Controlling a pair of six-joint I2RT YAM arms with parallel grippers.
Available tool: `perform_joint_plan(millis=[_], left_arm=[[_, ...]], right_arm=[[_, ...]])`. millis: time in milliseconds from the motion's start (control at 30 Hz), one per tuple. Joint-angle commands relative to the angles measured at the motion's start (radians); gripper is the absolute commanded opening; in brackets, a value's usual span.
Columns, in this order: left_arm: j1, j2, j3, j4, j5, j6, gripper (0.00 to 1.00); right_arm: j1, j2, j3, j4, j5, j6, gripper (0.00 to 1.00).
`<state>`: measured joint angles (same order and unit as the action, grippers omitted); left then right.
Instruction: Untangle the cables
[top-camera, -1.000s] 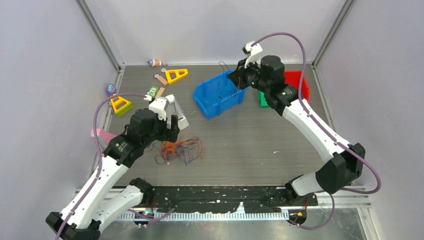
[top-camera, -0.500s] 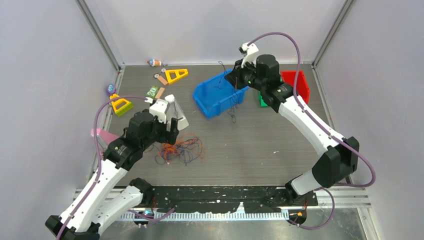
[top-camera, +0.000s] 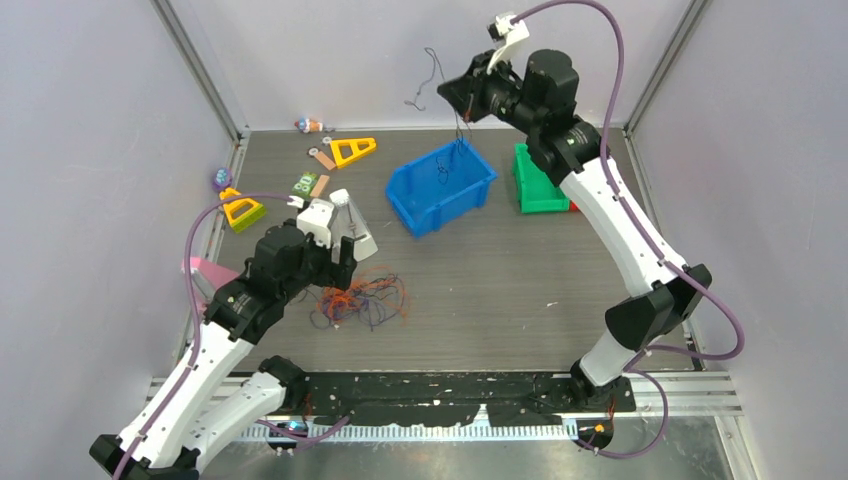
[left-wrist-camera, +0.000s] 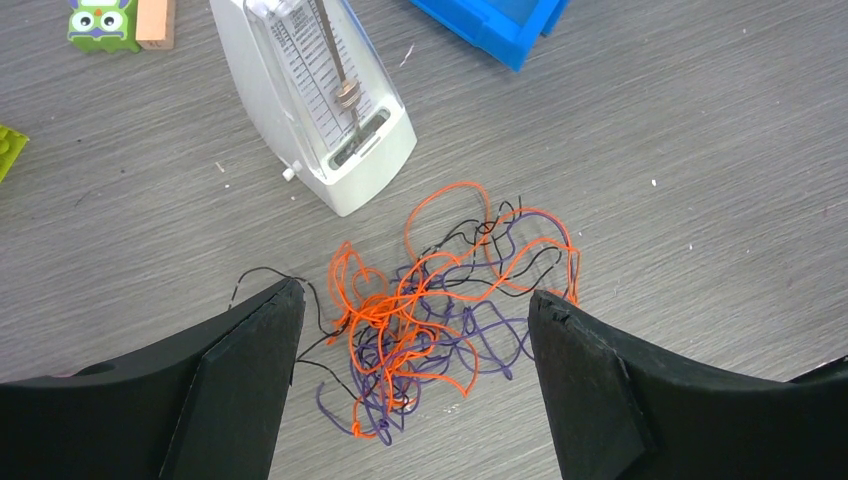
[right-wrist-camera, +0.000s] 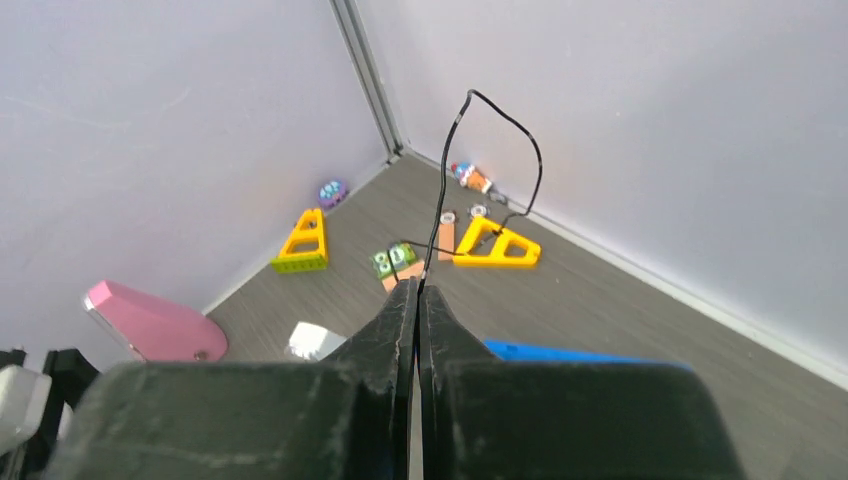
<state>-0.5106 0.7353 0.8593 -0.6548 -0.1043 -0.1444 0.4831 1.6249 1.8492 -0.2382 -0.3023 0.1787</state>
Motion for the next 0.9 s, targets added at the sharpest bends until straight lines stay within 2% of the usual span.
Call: perform_joint_plan(millis=[0, 133, 300, 500, 600, 867], left_arm=[[-0.002, -0.008, -0.001, 0.039, -0.012, 0.02, 0.83], [-0.002, -0.011, -0.003, 0.038, -0.016, 0.02, 0.83], [-0.002, -0.009, -0.005, 0.04, -0.023, 0.022, 0.83], [-0.001, -0.002, -0.003, 0.039, -0.027, 0.025, 0.83], [-0.002, -0.003, -0.003, 0.04, -0.029, 0.026, 0.83], [-0.002, 0.003, -0.001, 0.04, -0.028, 0.026, 0.83]], right_arm=[[0.003, 0.071, 0.108, -0.01, -0.045, 0.027, 0.05], [0.003, 0.115, 0.064, 0.047, -0.045, 0.036, 0.05], [0.0, 0.15, -0.161, 0.284, -0.011, 0.081, 0.06], [0.0, 0.168, -0.331, 0.396, 0.019, 0.103, 0.05], [0.0, 0.151, -0.407, 0.413, 0.029, 0.109, 0.05], [0.0, 0.104, -0.545, 0.317, 0.122, 0.09, 0.05]])
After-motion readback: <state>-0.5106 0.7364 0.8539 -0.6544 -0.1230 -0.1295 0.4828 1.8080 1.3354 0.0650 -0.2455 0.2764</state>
